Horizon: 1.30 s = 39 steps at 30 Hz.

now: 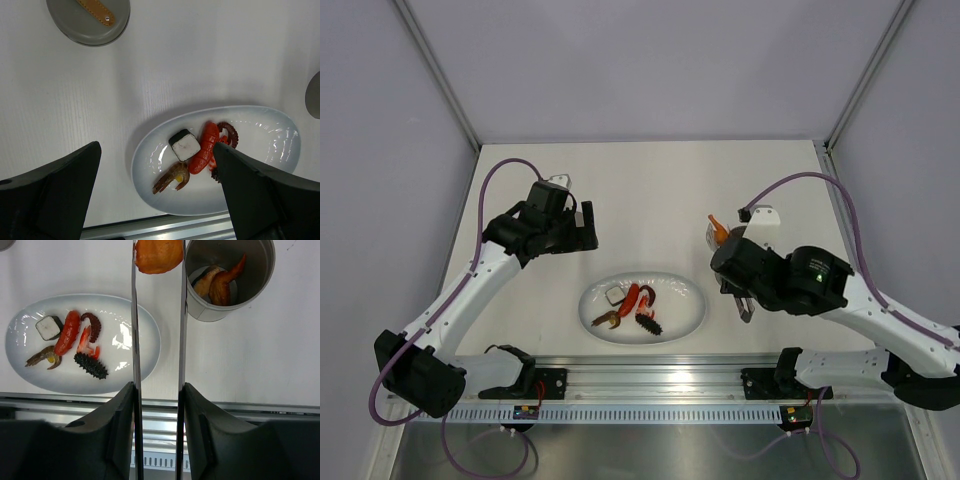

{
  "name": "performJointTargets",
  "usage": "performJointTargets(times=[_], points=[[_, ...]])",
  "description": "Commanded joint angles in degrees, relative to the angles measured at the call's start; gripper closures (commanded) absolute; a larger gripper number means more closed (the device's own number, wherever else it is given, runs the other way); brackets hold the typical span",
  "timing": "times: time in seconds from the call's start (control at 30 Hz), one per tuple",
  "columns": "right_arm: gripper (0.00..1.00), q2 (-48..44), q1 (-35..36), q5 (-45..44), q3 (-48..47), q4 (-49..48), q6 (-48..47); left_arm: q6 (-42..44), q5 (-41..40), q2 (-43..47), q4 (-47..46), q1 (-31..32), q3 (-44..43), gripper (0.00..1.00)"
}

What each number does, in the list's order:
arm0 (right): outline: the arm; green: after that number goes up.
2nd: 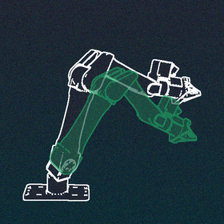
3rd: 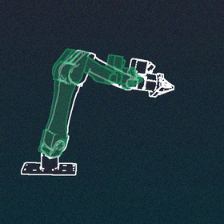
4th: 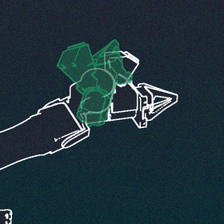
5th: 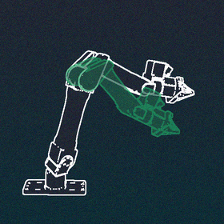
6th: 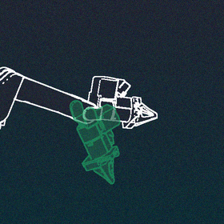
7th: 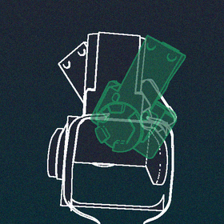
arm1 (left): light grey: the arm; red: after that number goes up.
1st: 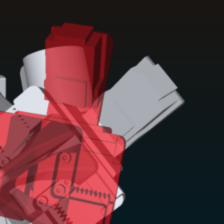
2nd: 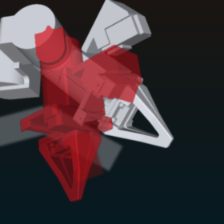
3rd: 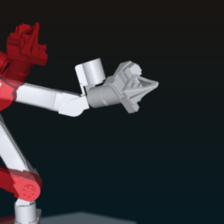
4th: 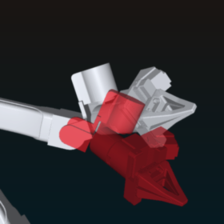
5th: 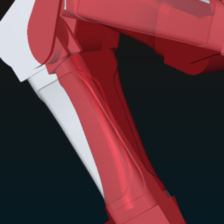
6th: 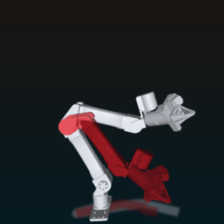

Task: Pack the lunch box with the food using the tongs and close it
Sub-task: Place the fake food in the packing box.

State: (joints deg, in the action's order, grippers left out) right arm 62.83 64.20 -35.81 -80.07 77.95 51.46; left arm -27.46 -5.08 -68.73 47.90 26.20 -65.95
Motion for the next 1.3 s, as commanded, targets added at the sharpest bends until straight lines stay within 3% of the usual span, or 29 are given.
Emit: performJointTargets(times=[0.0,0.67,0.93,1.27], points=[[0.72,-3.1,-0.9,-4.4,0.4,15.7,4.5,0.0,1.0,1.1,-2.0,0.2,-0.1,0.01],[0.7,-7.0,-7.5,-2.8,7.5,15.7,3.9,0.2,1.2,0.2,-2.2,0.2,-0.3,0.01],[0.51,-6.0,-7.7,-1.7,8.4,15.7,3.9,0.2,1.5,0.2,-2.3,0.2,-0.2,0.01],[0.45,-5.3,-7.7,-1.8,8.0,15.7,3.4,0.2,1.7,0.1,-2.6,0.3,-0.2,0.01]])
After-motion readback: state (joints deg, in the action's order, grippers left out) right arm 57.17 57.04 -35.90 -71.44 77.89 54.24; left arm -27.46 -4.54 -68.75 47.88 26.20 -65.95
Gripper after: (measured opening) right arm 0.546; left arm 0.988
